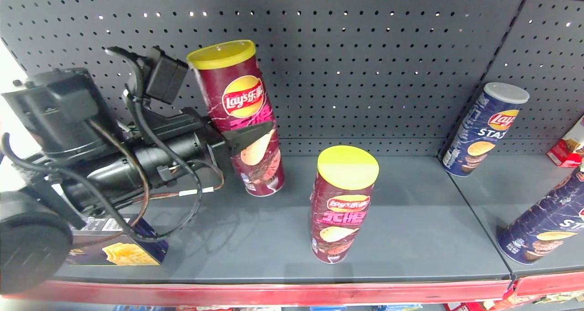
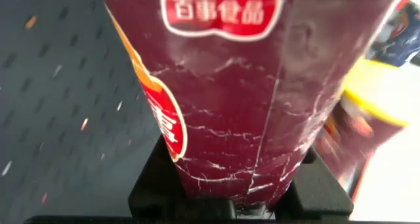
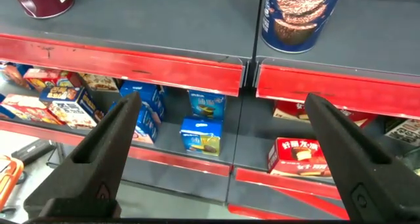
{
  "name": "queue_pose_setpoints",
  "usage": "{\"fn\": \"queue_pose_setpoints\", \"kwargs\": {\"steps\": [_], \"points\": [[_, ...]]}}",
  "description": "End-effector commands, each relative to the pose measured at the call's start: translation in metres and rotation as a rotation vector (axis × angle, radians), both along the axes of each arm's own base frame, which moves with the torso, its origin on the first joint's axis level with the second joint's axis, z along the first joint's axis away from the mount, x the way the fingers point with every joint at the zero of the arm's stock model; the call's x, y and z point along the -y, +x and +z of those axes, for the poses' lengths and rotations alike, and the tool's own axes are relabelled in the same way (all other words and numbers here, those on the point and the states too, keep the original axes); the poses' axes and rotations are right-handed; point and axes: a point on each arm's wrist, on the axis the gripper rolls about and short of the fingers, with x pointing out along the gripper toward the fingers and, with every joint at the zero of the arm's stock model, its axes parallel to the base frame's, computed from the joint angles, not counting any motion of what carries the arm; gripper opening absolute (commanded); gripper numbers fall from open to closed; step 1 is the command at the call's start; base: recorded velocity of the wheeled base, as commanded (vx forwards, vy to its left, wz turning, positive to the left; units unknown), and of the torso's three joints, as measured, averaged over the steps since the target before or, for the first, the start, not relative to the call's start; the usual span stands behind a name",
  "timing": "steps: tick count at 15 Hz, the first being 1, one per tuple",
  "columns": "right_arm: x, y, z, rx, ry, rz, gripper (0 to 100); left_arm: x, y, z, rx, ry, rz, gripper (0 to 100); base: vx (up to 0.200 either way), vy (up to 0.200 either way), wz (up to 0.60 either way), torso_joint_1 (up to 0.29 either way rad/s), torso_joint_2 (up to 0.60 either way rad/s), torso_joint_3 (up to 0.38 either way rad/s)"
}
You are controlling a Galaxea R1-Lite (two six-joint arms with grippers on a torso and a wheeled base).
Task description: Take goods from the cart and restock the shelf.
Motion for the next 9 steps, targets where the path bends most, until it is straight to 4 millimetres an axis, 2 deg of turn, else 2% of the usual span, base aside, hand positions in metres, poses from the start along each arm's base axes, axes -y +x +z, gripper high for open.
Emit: {"fn": "queue_pose_setpoints", "kwargs": {"steps": [1,2,4,7,9], "points": [[0.000,0.001,0.000,-0.007,-0.002,0.000,100,0.007,0.033,-0.016,-0.040,0.026,-0.031,0,0.000,0.000,0.00,0.000,0.00,0.000],[0.000,0.001,0.000,-0.007,-0.002,0.000,100,0.012,0.047,-0.029,-0.061,0.042,-0.057,0,0.000,0.000,0.00,0.000,0.00,0.000],[0.000,0.001,0.000,-0.007,-0.002,0.000,100,0.019,0.063,-0.047,-0.076,0.084,-0.034,0,0.000,0.000,0.00,0.000,0.00,0.000],[0.000,0.001,0.000,-0.007,-0.002,0.000,100,0.026,0.082,-0.058,-0.033,0.140,-0.016,0,0.000,0.000,0.00,0.000,0.00,0.000],[0.000,0.001,0.000,-0.008,-0.002,0.000,100,0.030,0.093,-0.058,-0.057,0.150,0.010,0,0.000,0.000,0.00,0.000,0.00,0.000]]}}
